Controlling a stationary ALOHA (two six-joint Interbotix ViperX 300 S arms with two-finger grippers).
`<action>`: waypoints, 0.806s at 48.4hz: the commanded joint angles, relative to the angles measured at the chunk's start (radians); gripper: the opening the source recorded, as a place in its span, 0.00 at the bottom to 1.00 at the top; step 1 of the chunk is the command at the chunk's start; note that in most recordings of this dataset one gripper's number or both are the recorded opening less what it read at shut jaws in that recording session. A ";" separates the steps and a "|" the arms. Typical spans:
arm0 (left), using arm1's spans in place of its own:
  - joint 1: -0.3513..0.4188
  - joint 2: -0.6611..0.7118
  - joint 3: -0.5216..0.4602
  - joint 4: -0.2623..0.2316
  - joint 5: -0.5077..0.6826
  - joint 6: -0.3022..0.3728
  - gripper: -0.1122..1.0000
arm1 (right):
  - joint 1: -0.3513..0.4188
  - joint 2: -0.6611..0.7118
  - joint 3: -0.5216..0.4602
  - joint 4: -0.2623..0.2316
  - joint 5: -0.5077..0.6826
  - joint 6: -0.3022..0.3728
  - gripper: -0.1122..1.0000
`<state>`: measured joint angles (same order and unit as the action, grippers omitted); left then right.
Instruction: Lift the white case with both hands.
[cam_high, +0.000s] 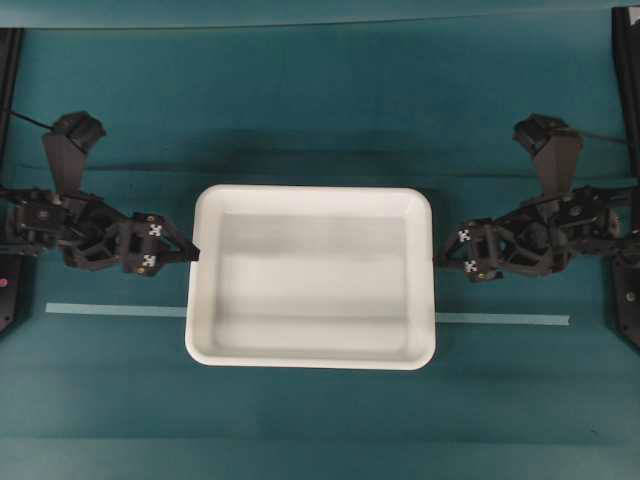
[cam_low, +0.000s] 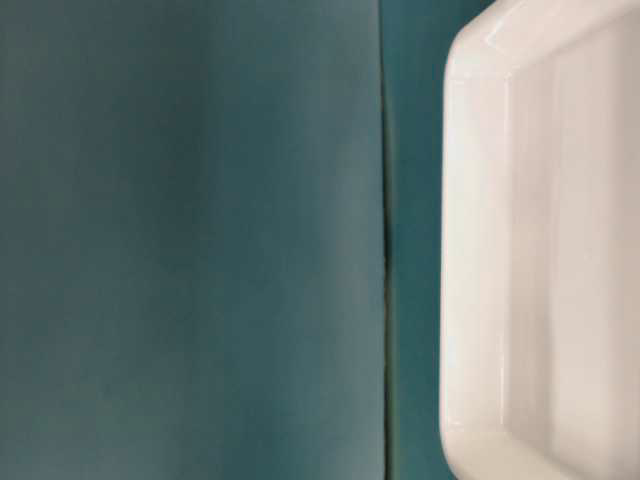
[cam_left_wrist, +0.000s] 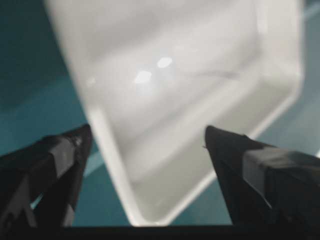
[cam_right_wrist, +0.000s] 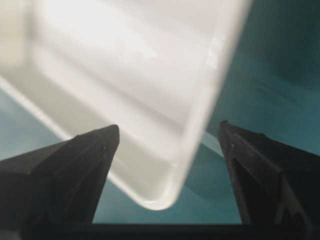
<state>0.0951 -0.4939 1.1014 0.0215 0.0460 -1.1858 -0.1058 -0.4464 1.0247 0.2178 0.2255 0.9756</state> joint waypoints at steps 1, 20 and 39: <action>0.002 -0.040 -0.023 0.006 -0.003 0.066 0.96 | -0.003 -0.021 -0.031 -0.008 -0.002 -0.055 0.88; 0.000 -0.233 -0.066 0.006 0.032 0.400 0.96 | -0.006 -0.198 -0.066 -0.017 -0.005 -0.393 0.88; 0.000 -0.417 -0.115 0.006 0.121 0.683 0.96 | -0.006 -0.416 -0.061 -0.078 -0.002 -0.626 0.88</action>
<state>0.0951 -0.8974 1.0124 0.0230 0.1687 -0.5323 -0.1104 -0.8468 0.9771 0.1519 0.2270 0.3666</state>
